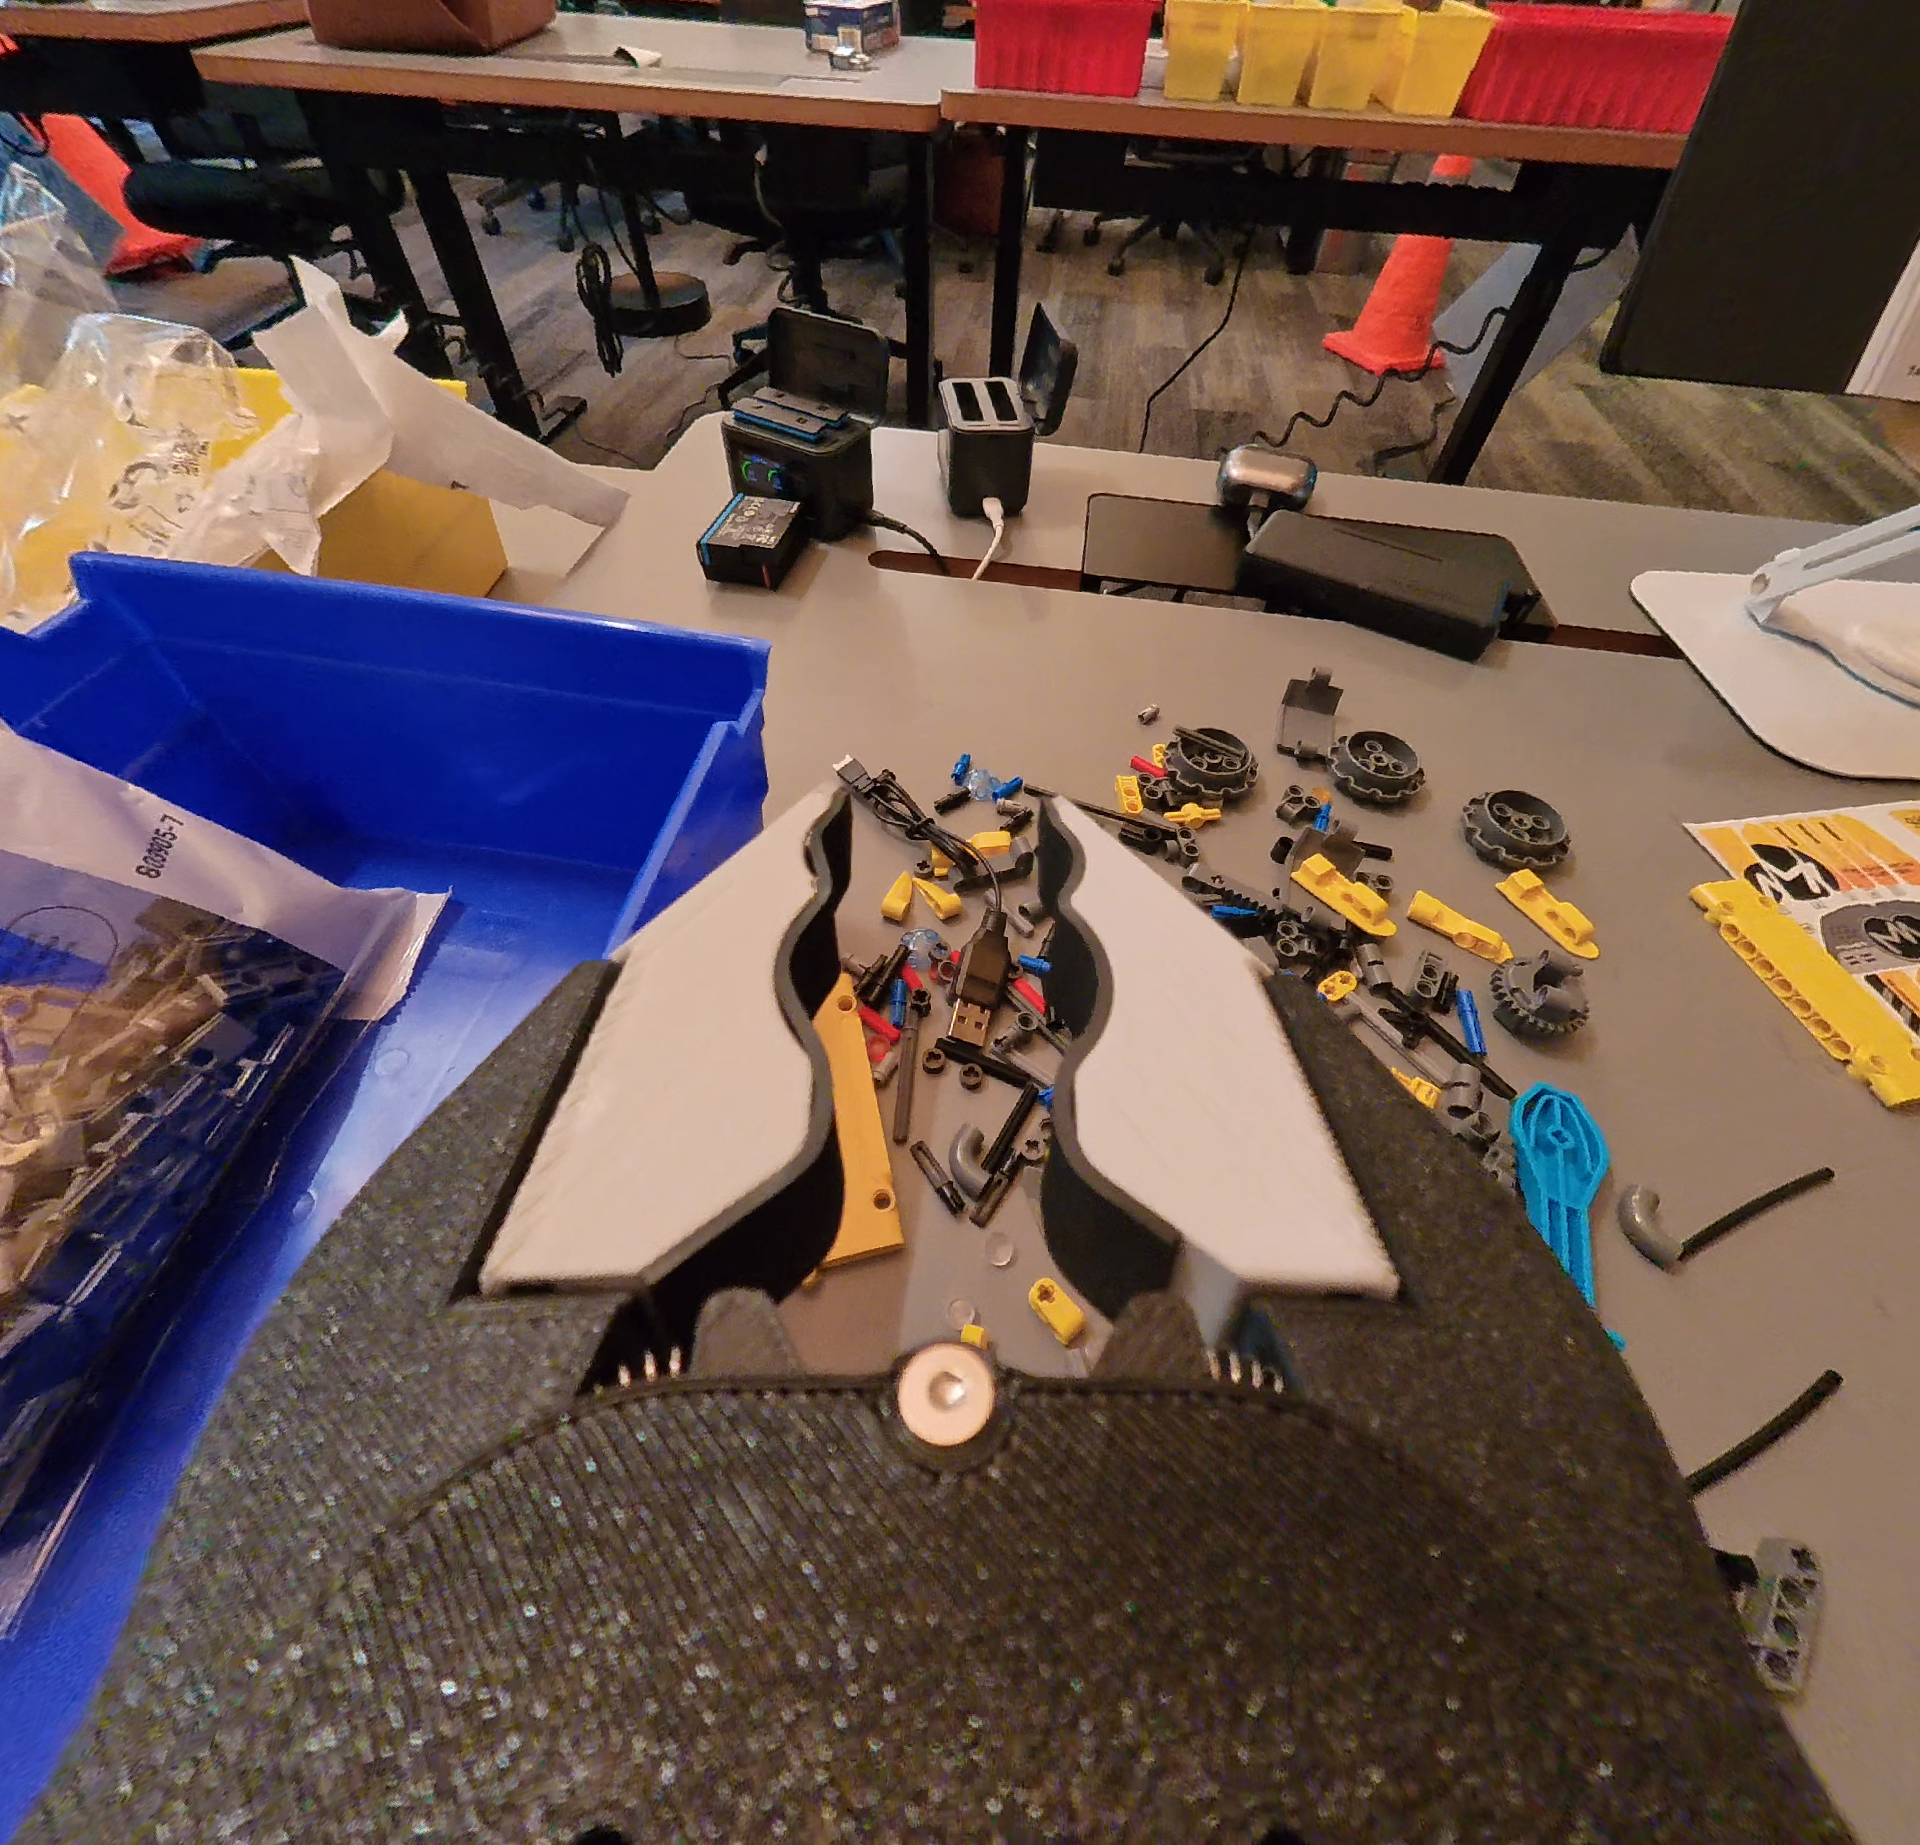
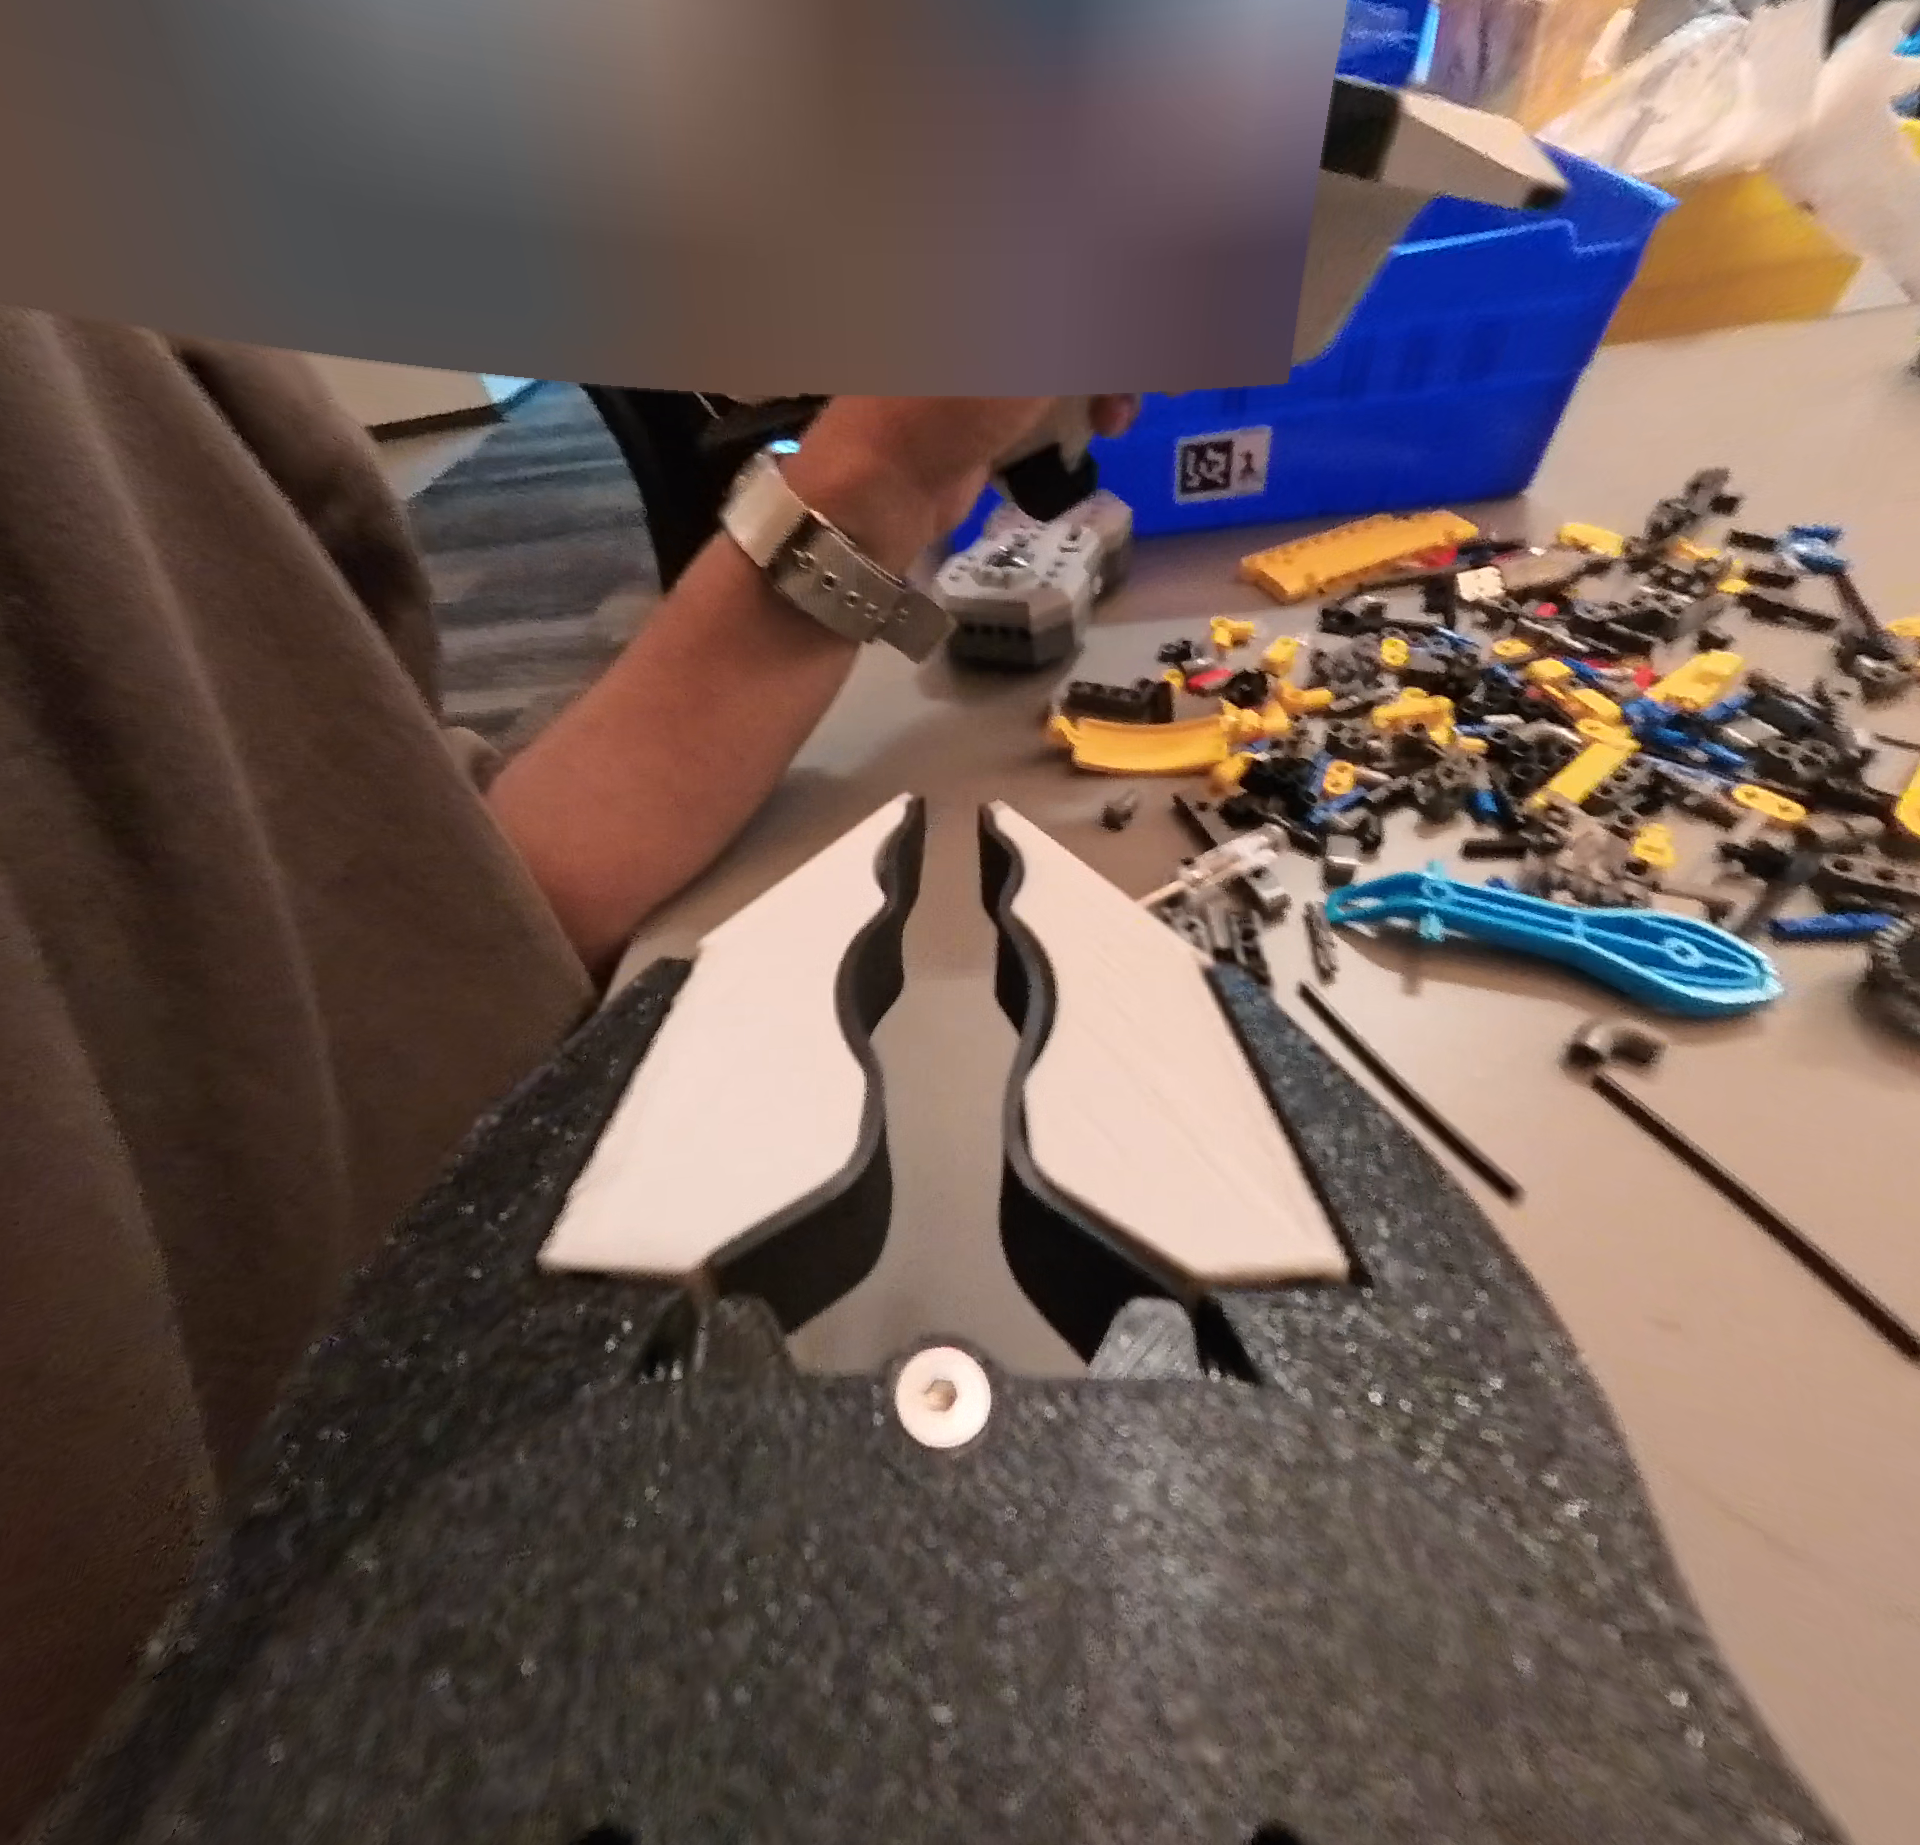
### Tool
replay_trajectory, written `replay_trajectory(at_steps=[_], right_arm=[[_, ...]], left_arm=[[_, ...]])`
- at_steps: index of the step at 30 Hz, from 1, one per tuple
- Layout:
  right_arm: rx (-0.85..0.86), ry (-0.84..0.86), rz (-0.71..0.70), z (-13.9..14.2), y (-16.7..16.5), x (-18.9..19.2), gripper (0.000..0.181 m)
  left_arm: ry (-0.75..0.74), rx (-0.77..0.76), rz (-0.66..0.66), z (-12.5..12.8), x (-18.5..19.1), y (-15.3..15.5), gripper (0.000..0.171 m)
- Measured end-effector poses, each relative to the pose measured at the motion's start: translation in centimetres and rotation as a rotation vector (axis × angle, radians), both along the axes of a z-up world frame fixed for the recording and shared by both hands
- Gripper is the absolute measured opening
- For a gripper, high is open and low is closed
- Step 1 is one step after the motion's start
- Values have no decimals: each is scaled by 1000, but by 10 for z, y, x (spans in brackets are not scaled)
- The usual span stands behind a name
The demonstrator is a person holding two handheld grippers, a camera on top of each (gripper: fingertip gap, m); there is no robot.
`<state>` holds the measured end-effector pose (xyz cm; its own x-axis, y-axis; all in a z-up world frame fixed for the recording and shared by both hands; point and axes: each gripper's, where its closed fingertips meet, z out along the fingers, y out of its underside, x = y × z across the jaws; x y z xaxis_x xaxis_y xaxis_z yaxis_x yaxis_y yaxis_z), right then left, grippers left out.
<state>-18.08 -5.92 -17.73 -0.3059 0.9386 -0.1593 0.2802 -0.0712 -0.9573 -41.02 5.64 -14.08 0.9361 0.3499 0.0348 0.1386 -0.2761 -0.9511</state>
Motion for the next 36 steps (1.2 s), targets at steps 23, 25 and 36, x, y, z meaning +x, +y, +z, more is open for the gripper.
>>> replay_trajectory(at_steps=[23,25,36], right_arm=[[-60,22,61,1,-17,-21,9],[-65,6,19,3,-3,-30,10],[104,-361,-362,-20,151,-102,16]], left_arm=[[10,-61,-10,-12,2,4,35],[4,-52,-5,-11,0,3,34],[-20,-17,2,-5,-4,-3,34]])
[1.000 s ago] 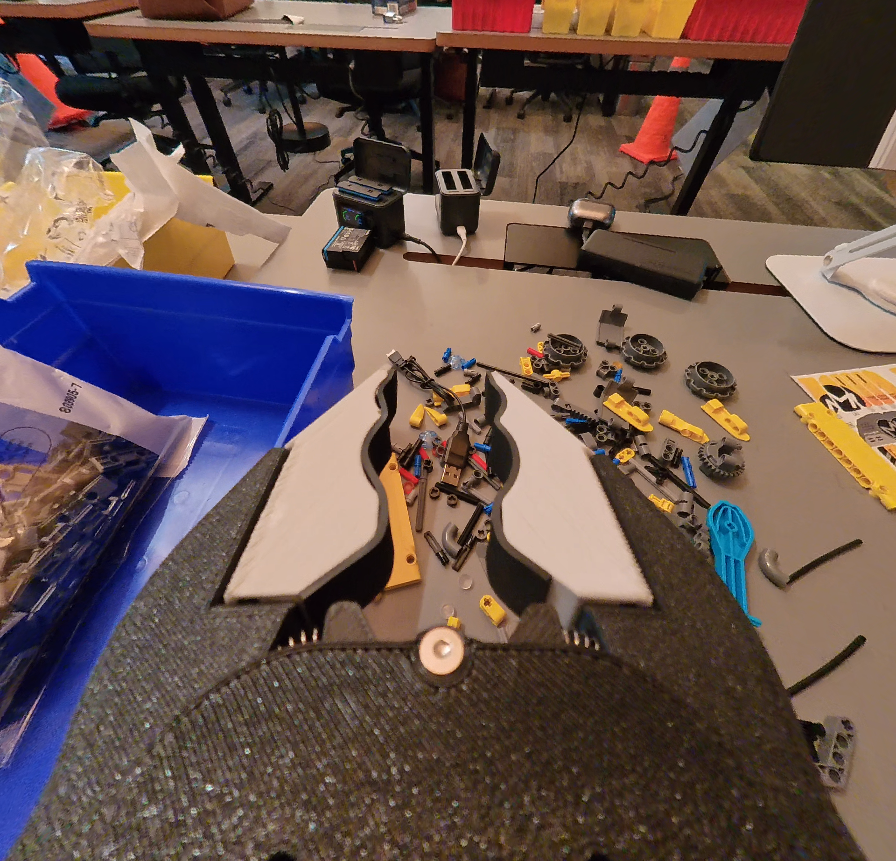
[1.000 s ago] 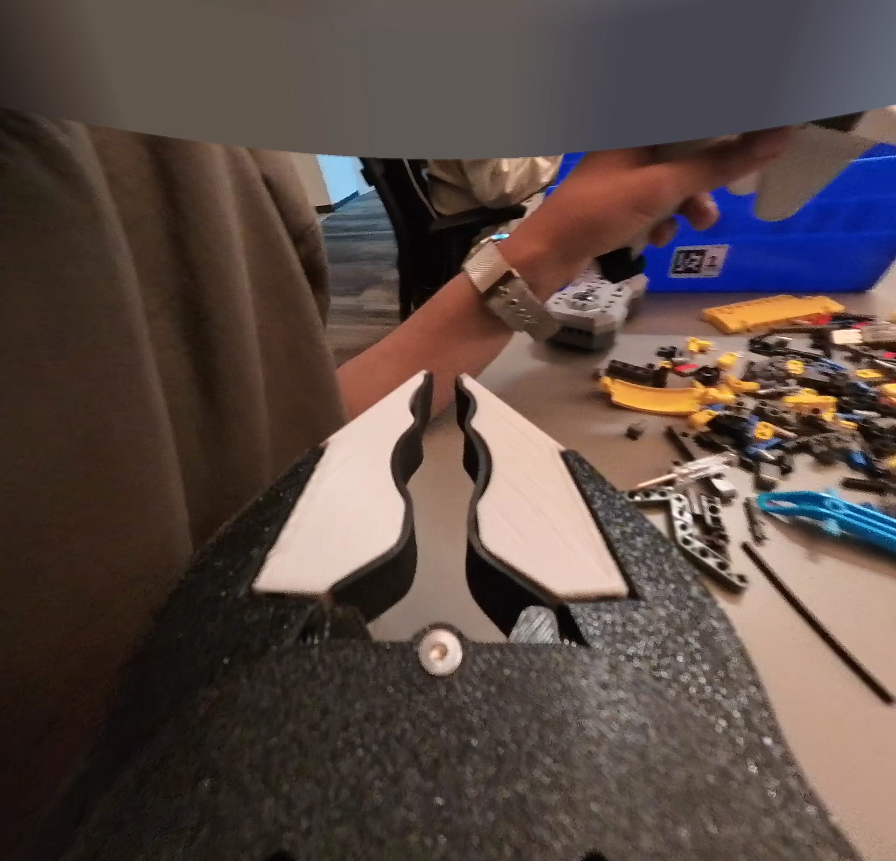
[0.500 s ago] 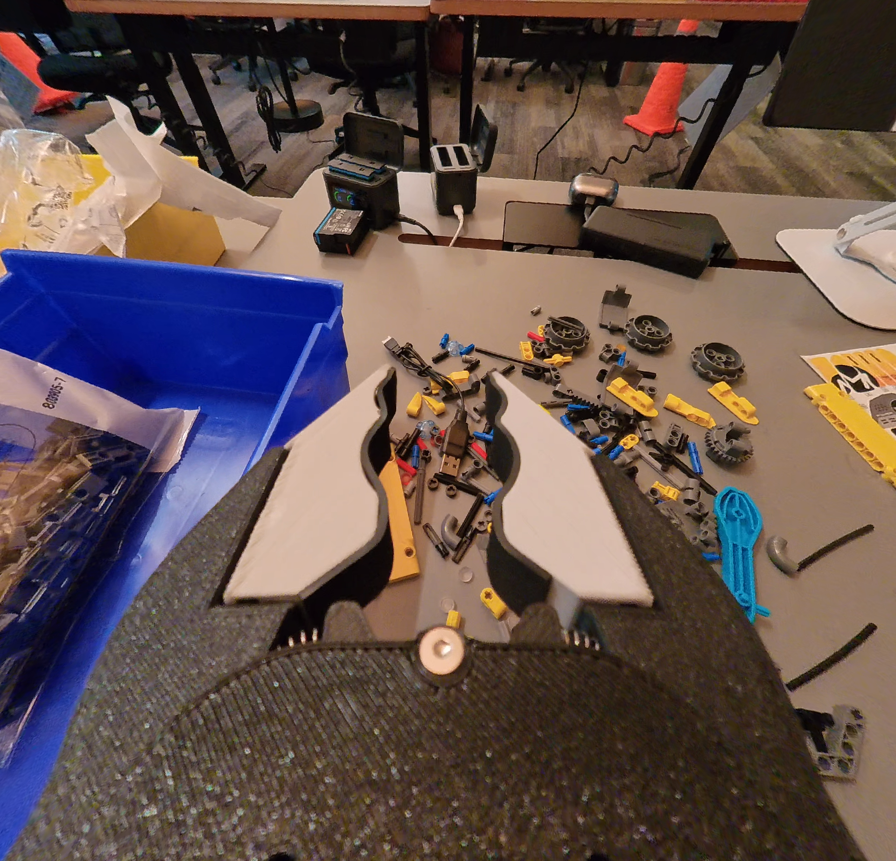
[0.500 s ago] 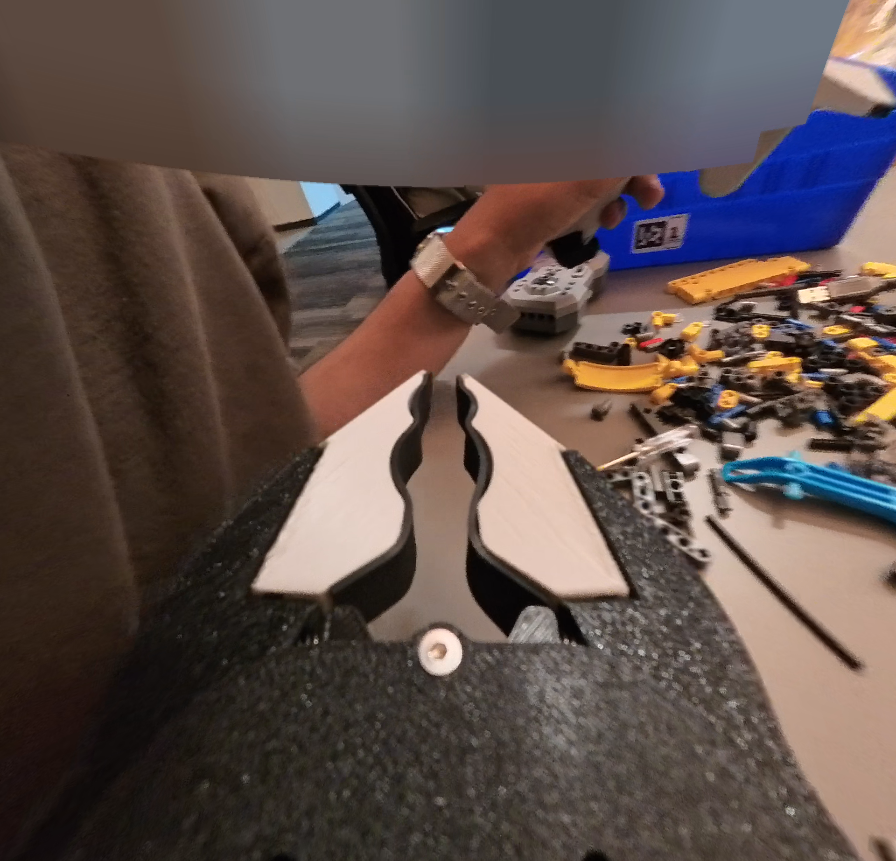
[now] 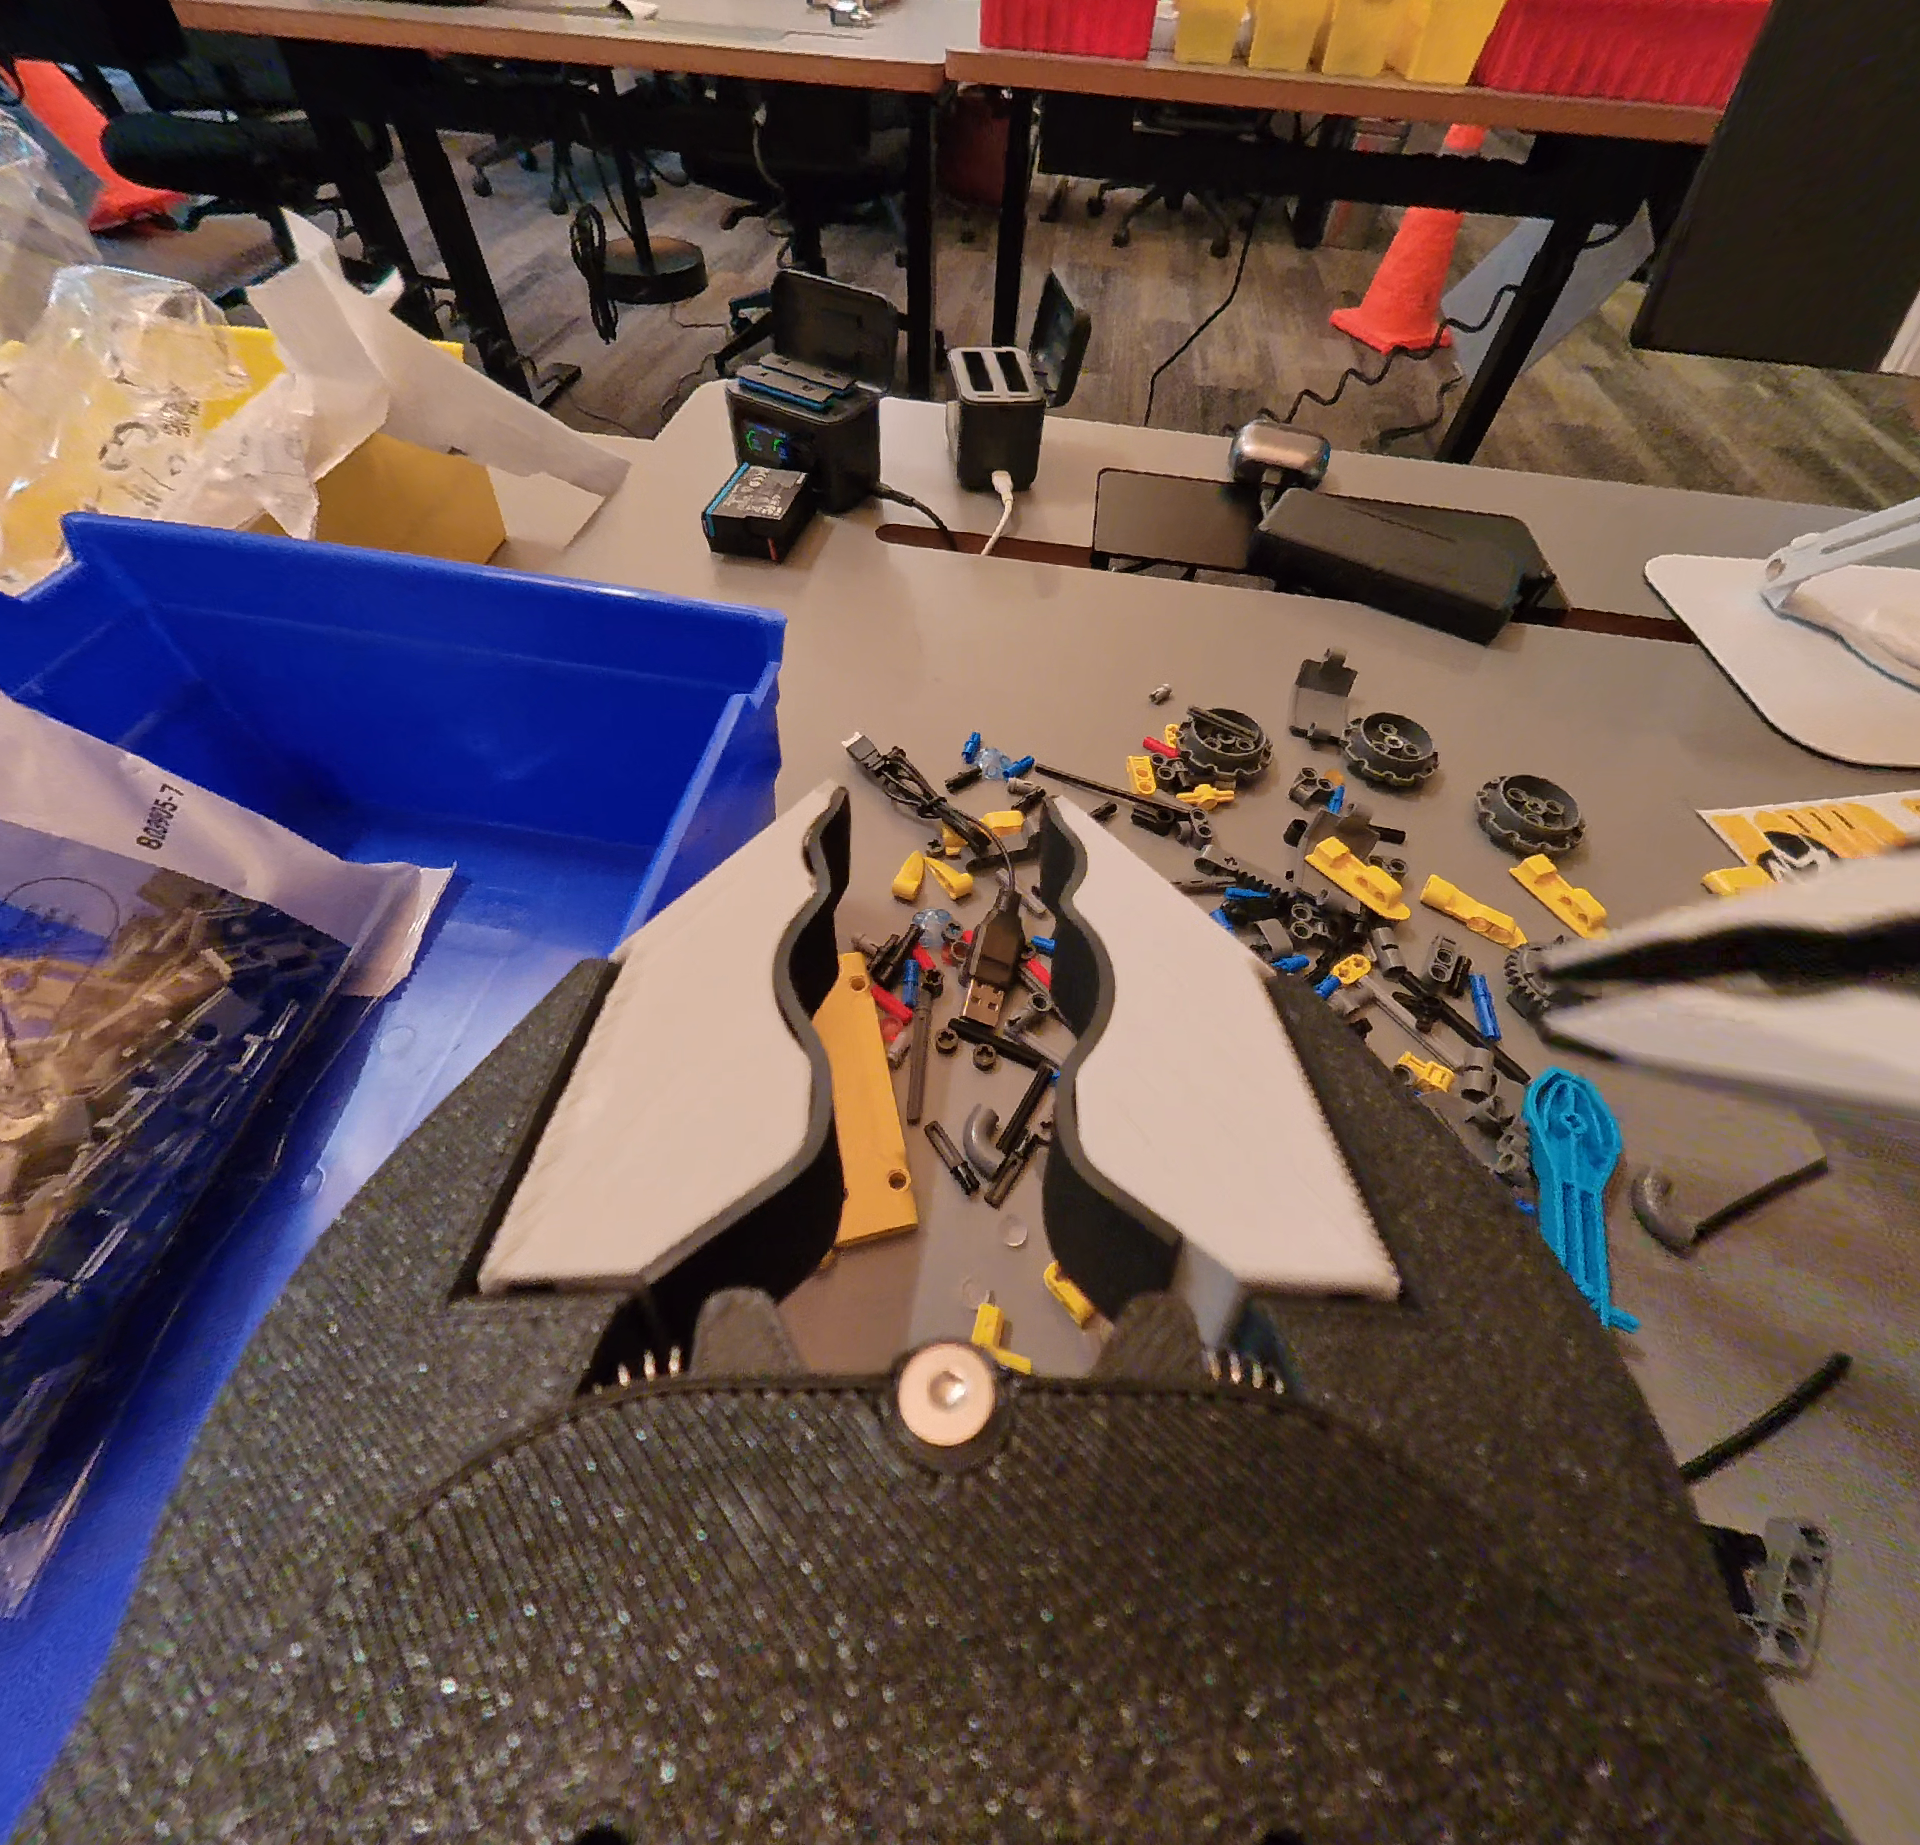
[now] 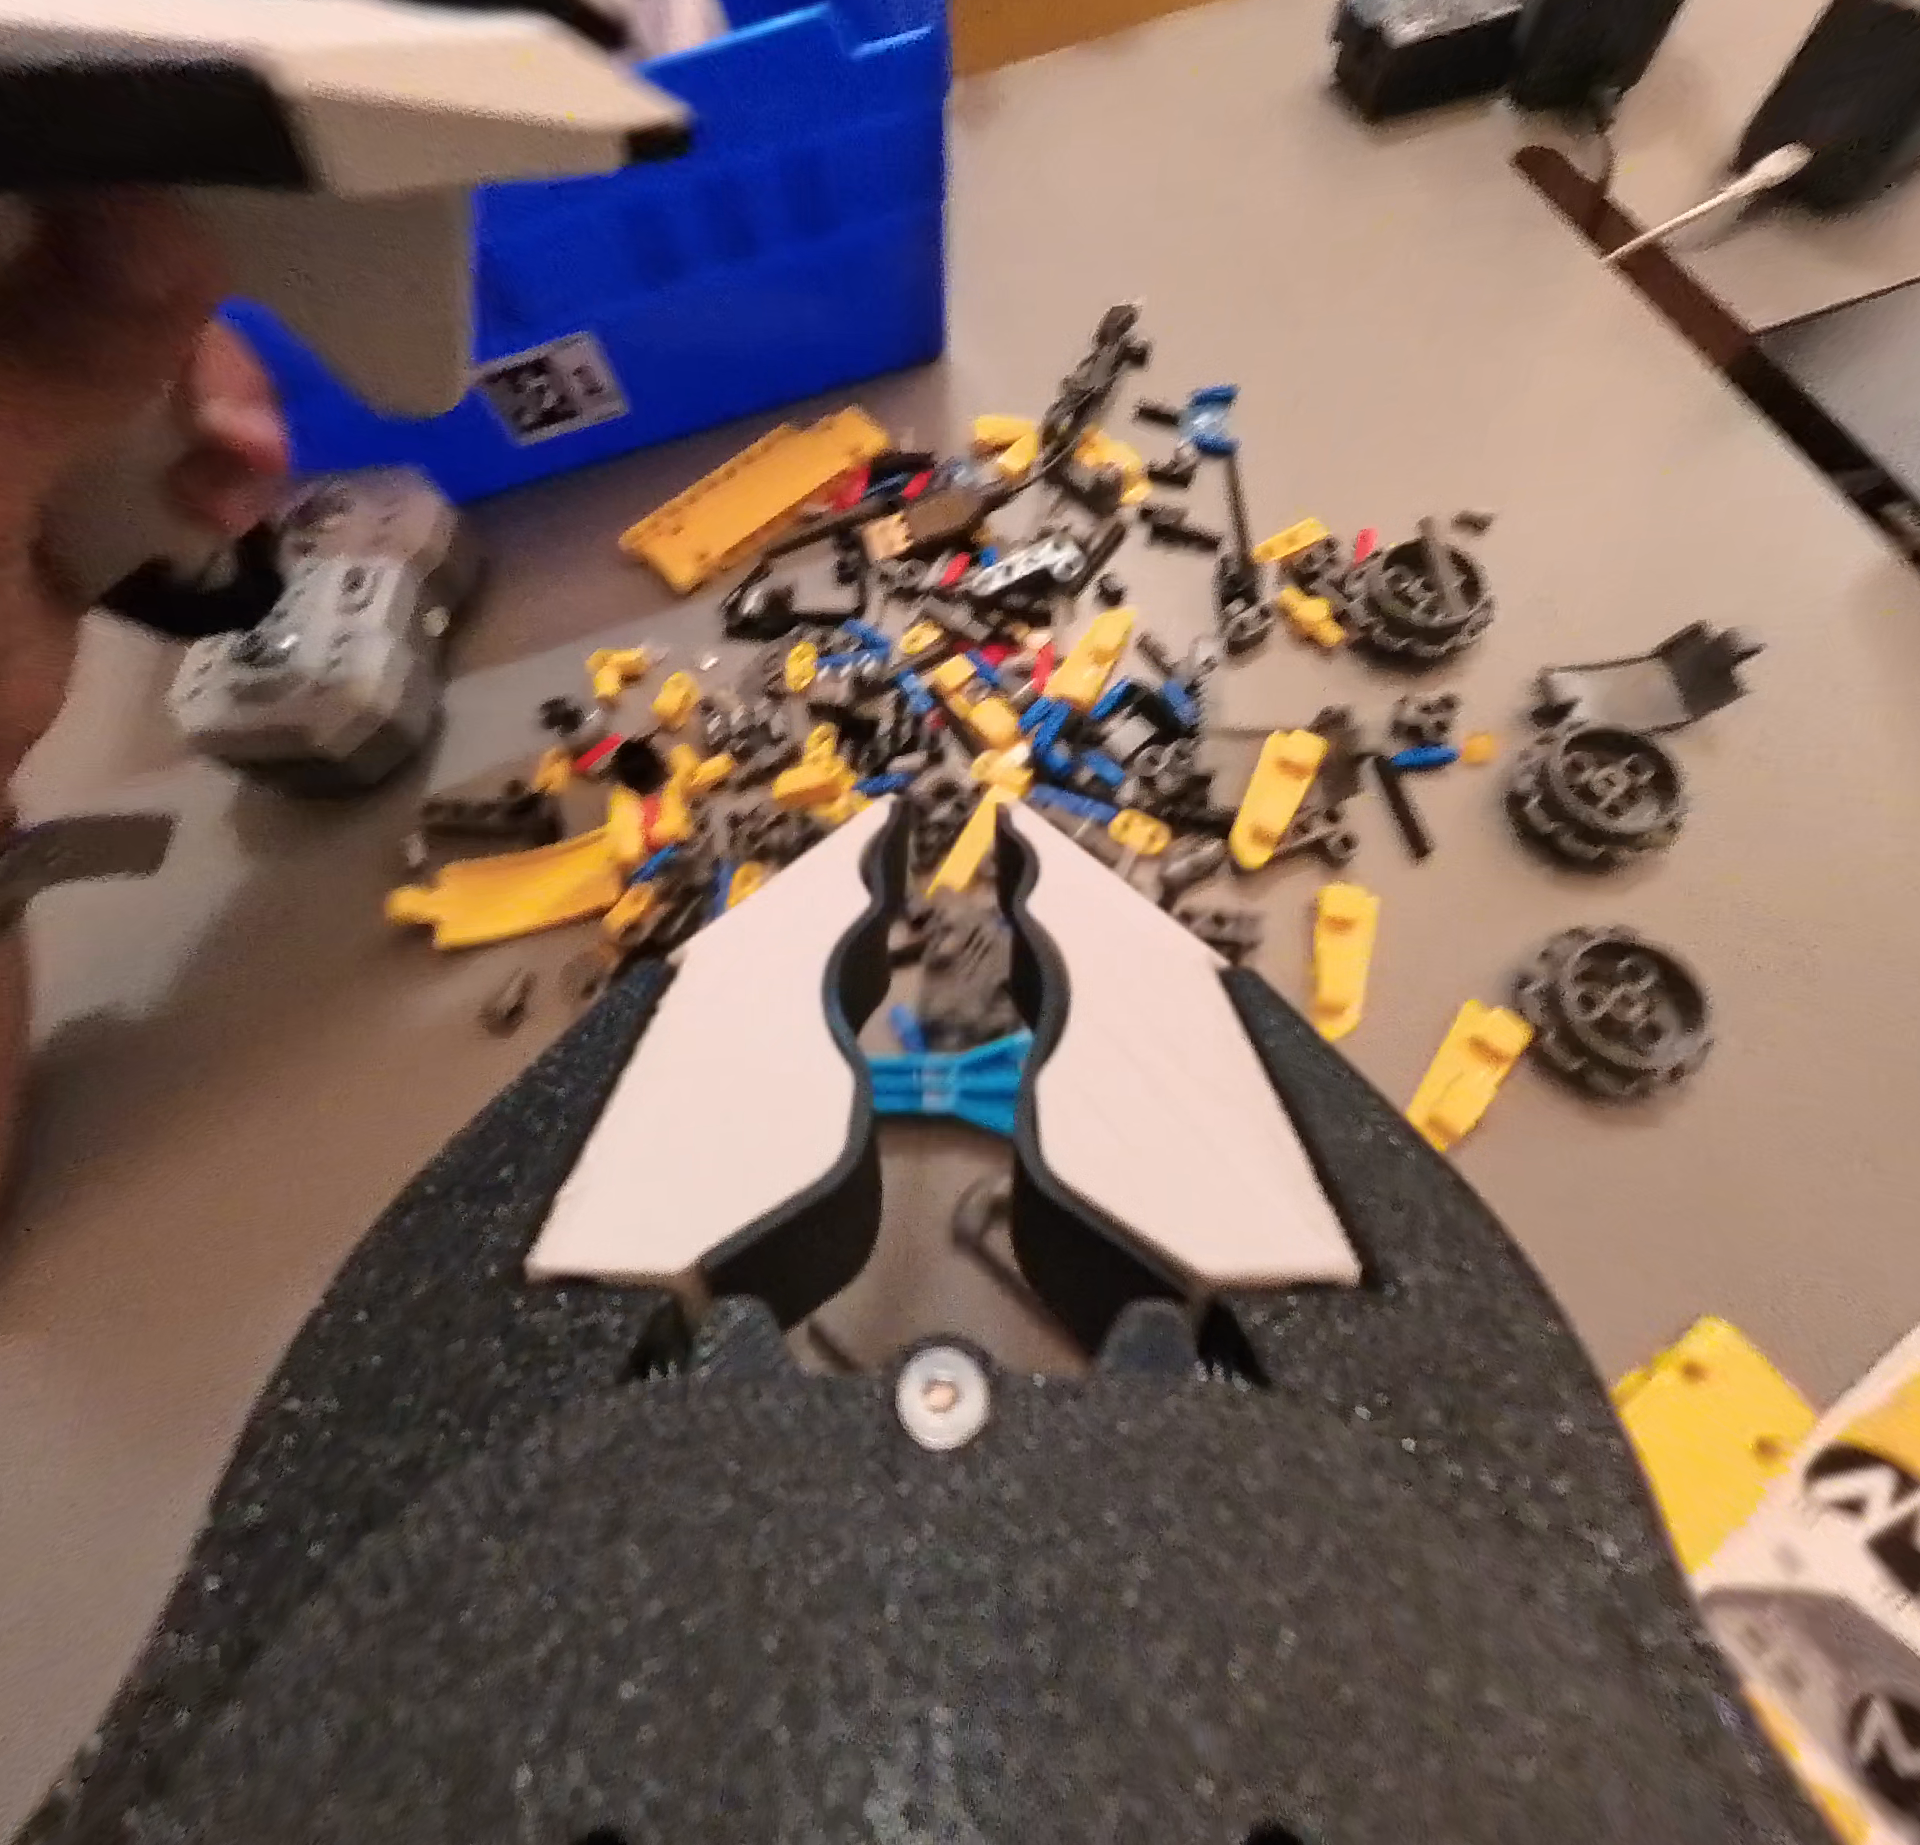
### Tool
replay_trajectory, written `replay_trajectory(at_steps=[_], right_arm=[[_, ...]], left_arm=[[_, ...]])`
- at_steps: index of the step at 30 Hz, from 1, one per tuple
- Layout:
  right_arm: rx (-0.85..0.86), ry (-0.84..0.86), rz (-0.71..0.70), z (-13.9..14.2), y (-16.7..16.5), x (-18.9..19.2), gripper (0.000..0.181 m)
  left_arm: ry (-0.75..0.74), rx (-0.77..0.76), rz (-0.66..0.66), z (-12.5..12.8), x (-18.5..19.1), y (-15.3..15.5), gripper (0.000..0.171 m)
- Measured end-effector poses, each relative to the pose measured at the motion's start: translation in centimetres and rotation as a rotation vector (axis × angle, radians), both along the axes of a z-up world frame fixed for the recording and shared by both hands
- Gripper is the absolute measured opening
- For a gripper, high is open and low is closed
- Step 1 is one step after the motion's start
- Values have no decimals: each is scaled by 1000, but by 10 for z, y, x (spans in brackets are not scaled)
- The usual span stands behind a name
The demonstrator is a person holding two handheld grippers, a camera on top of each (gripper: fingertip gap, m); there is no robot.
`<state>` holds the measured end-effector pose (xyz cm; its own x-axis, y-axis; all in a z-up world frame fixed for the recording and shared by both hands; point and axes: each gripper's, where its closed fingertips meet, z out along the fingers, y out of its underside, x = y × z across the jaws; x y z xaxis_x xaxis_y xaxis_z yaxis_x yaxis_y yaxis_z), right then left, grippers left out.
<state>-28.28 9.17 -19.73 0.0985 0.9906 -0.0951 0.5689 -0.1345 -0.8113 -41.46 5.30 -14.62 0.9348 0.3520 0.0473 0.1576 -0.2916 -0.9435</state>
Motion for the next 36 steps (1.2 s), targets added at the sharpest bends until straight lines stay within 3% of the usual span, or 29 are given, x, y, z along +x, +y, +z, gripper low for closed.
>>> replay_trajectory(at_steps=[7,10,25,31,36], right_arm=[[96,-68,-131,0,83,-55,13],[102,-110,-140,-10,99,-71,4],[115,-253,-14,-62,91,-88,0],[117,-325,15,-64,83,-70,3],[78,-234,-26,-45,91,-71,1]], left_arm=[[-34,2,-28,-1,5,1,35],[-29,7,-37,1,7,2,35],[-43,-1,-52,-3,11,4,35],[-50,7,-55,-2,11,4,35],[-48,7,-59,-1,12,4,35]])
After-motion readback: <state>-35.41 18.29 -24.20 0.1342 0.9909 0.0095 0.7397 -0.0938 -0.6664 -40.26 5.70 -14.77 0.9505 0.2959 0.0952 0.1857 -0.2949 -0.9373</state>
